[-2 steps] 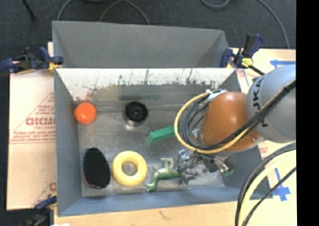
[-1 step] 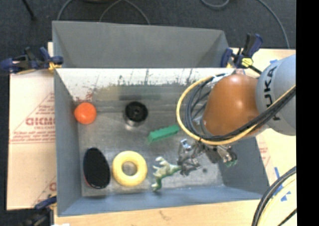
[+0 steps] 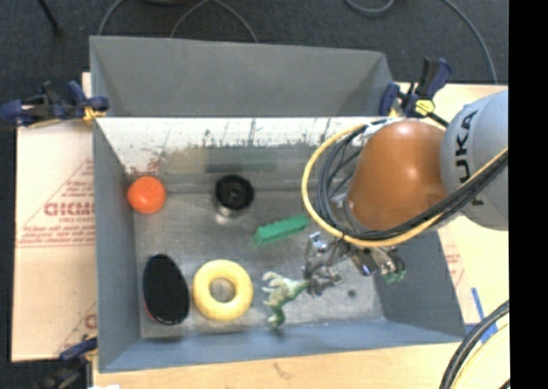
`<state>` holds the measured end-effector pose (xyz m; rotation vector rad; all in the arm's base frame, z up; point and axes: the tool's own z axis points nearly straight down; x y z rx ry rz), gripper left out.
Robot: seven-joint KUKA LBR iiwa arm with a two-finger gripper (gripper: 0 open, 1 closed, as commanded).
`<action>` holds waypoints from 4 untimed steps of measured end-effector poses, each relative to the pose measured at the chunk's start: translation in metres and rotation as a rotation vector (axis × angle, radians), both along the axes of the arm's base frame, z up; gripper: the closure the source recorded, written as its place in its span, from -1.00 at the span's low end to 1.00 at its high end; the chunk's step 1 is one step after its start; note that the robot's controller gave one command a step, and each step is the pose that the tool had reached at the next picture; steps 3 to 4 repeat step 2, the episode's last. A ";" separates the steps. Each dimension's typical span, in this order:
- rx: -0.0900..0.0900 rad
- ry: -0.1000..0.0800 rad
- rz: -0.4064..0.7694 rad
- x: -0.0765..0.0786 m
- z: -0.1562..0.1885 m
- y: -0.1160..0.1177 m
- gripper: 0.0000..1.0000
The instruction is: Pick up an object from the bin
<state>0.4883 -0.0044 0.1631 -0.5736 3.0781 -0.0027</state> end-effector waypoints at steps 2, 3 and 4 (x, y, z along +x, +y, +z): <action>0.000 0.011 -0.020 0.010 0.082 -0.014 1.00; 0.000 0.011 -0.020 0.010 0.082 -0.014 1.00; 0.000 0.011 -0.020 0.010 0.082 -0.014 1.00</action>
Offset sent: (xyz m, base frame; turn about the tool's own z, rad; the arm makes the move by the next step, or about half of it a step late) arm 0.0118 -0.0216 0.0979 0.0332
